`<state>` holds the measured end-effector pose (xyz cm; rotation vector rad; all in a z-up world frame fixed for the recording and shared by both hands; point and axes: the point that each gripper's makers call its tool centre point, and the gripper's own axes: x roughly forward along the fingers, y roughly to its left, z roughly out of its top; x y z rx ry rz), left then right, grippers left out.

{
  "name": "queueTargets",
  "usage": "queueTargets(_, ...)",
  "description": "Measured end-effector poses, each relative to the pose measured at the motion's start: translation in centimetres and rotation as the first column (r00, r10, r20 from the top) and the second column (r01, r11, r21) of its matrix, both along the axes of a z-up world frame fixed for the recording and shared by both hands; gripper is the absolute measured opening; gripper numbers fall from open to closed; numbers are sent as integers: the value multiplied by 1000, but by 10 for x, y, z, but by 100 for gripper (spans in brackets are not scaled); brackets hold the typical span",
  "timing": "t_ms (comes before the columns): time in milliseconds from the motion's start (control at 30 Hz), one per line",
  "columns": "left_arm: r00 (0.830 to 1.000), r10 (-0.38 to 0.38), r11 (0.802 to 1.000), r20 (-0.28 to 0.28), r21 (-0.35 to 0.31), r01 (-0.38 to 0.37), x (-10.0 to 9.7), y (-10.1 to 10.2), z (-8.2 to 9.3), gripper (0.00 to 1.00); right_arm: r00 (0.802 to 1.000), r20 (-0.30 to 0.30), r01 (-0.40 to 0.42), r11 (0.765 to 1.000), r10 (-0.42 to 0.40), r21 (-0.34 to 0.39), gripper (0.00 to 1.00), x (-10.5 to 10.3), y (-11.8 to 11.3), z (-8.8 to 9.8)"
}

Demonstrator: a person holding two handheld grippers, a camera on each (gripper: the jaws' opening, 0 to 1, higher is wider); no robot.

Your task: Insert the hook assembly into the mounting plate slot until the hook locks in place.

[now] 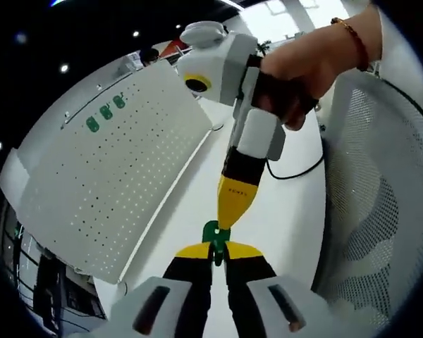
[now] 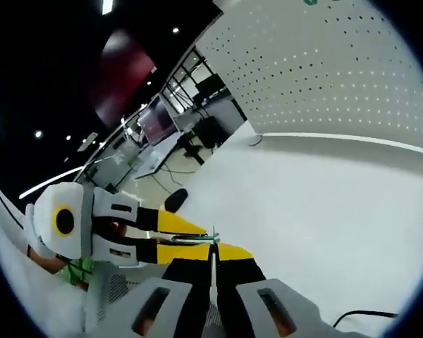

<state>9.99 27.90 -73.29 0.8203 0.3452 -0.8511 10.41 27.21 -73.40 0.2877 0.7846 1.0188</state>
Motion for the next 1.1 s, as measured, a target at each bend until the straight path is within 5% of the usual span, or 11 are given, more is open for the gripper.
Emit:
queueTargets(233, 1000, -7, 1000, -7, 9, 7, -2, 2, -3, 4, 1000, -6, -20, 1000, 20, -1, 0, -3, 2, 0)
queueTargets(300, 1000, -12, 1000, -10, 17, 12, -2, 2, -4, 4, 994, 86, -65, 998, 67, -25, 0, -2, 3, 3)
queueTargets(533, 999, 27, 996, -22, -89, -29, 4, 3, 10, 3, 988, 146, -56, 998, 52, 23, 1, 2, 2, 16)
queueTargets(633, 999, 38, 993, -29, -113, -41, 6, 2, 14, 3, 984, 173, -48, 999, 43, 25, 9, 4, 1, 20)
queueTargets(867, 993, 104, 968, -64, -224, -116, 14, -1, 25, 3, 976, 218, -11, 999, 1, 45, 11, 10, -10, 30)
queueTargets(1100, 986, 150, 953, -77, -255, -164, 21, -2, 31, 3, 964, 262, 29, 999, -34, 20, 14, 13, -29, 31)
